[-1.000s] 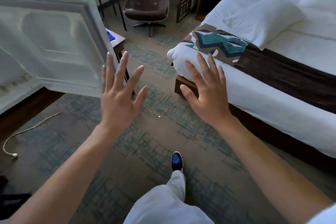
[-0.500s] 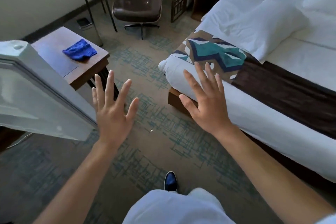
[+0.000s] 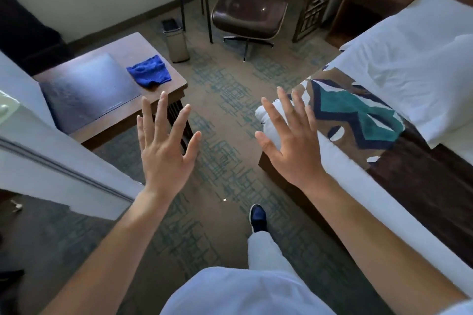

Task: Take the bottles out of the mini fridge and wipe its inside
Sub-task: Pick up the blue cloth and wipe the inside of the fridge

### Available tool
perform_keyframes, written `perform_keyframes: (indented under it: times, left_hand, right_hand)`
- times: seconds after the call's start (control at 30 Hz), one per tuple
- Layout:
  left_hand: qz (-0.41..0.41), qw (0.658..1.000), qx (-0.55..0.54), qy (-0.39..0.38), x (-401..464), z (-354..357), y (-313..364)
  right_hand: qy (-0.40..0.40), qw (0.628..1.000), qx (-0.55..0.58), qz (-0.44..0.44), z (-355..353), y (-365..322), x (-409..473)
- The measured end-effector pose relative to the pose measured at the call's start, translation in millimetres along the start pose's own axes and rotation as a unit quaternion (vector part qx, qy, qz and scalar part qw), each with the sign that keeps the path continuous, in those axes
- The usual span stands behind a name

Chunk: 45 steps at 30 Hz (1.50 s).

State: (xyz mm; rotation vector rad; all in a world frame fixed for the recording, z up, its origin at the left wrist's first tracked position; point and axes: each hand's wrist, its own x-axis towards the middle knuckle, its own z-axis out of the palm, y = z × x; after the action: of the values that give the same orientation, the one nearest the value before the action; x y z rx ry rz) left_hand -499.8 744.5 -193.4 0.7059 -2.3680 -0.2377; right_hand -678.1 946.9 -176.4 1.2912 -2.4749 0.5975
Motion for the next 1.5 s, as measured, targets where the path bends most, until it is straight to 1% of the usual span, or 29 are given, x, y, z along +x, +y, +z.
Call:
perform_keyframes:
  times: [0.2,0.3,0.53,0.7,0.83,1.0,1.1,1.23,1.33,1.5]
  left_hand:
    - [-0.042,0.998,0.039,0.035,51,39,-6]
    - [-0.058,0.995,0.063,0.044,76,56,-10]
    - [-0.107,0.988,0.085,0.075,134,75,-24]
    - [-0.127,0.982,0.096,0.097,165,90,-42]
    - [-0.155,0.977,0.108,0.098,187,103,-61]
    - [-0.190,0.970,0.113,0.098,220,115,-100]
    - [-0.210,0.968,0.106,0.089,245,125,-130]
    - [-0.248,0.963,0.091,0.048,279,138,-166]
    - [-0.234,0.966,0.098,0.045,301,144,-193]
    - [-0.260,0.957,0.122,0.048,314,144,-240]
  right_hand:
    - [-0.014,0.999,0.040,-0.027,32,48,71]
    - [-0.017,0.996,0.063,-0.058,45,65,109]
    - [-0.032,0.990,0.086,-0.105,72,79,192]
    - [-0.052,0.984,0.110,-0.130,93,69,244]
    - [-0.076,0.979,0.128,-0.142,113,57,281]
    - [-0.094,0.972,0.149,-0.156,146,34,332]
    - [-0.097,0.969,0.156,-0.165,168,19,364]
    - [-0.104,0.968,0.161,-0.164,193,-3,401]
    - [-0.096,0.971,0.161,-0.149,207,-13,431]
    - [-0.121,0.966,0.166,-0.154,245,-35,473]
